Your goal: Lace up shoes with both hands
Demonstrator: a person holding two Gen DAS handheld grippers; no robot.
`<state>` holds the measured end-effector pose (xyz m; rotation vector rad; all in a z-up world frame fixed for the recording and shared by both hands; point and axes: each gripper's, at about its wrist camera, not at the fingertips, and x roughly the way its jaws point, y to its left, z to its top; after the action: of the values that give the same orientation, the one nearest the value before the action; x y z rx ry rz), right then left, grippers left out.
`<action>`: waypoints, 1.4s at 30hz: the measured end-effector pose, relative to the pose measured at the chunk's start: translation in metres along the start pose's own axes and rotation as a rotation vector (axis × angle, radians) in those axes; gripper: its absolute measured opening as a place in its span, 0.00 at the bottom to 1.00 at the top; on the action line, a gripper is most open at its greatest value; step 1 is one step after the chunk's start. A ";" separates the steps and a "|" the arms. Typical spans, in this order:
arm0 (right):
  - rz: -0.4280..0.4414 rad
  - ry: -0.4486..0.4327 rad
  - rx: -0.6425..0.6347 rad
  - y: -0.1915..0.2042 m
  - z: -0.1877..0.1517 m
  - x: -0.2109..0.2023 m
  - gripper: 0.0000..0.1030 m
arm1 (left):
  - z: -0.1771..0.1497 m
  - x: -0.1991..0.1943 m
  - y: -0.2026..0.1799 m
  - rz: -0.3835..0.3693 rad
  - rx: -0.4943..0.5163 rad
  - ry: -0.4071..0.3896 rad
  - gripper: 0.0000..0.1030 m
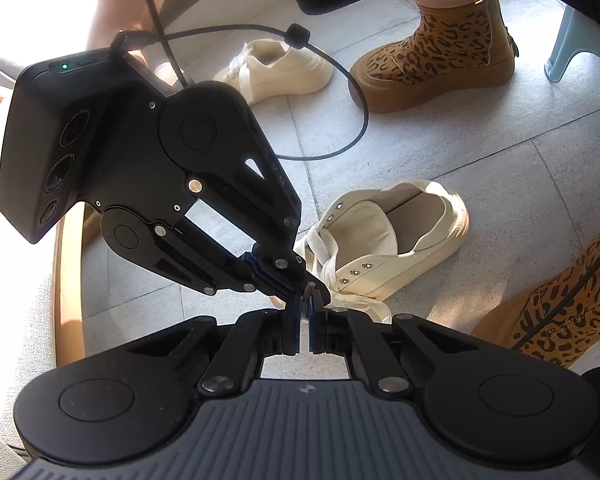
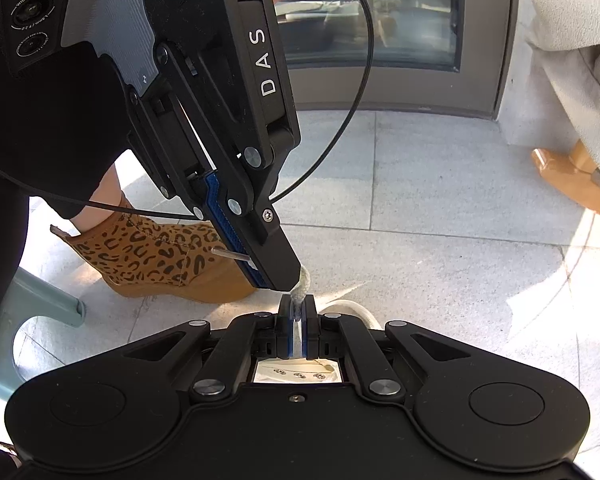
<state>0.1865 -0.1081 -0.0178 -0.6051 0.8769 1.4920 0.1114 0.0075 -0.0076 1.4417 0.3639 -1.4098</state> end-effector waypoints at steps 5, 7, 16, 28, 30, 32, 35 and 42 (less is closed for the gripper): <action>-0.019 0.018 0.015 0.006 -0.004 -0.003 0.16 | -0.003 -0.007 0.008 -0.013 -0.041 0.049 0.02; -0.041 0.024 0.038 0.009 -0.010 -0.007 0.29 | -0.007 -0.015 0.014 -0.023 -0.103 0.076 0.02; -0.200 0.073 0.431 0.019 -0.074 -0.009 0.39 | -0.030 -0.055 0.039 -0.027 -0.502 0.238 0.02; -0.242 0.010 0.781 0.019 -0.122 0.010 0.08 | -0.065 -0.108 0.079 0.098 -0.884 0.476 0.01; -0.244 0.012 0.767 0.020 -0.120 0.012 0.07 | -0.065 -0.109 0.078 0.106 -0.872 0.501 0.01; -0.248 0.009 0.760 0.021 -0.119 0.012 0.07 | -0.067 -0.110 0.079 0.113 -0.869 0.520 0.01; -0.251 0.006 0.769 0.021 -0.122 0.012 0.07 | -0.069 -0.113 0.078 0.122 -0.870 0.530 0.01; -0.256 -0.007 0.763 0.024 -0.123 0.007 0.07 | -0.066 -0.111 0.075 0.130 -0.824 0.541 0.01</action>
<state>0.1468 -0.2034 -0.0899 -0.1323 1.2162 0.8302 0.1779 0.0774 0.1064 1.0842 1.0346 -0.6002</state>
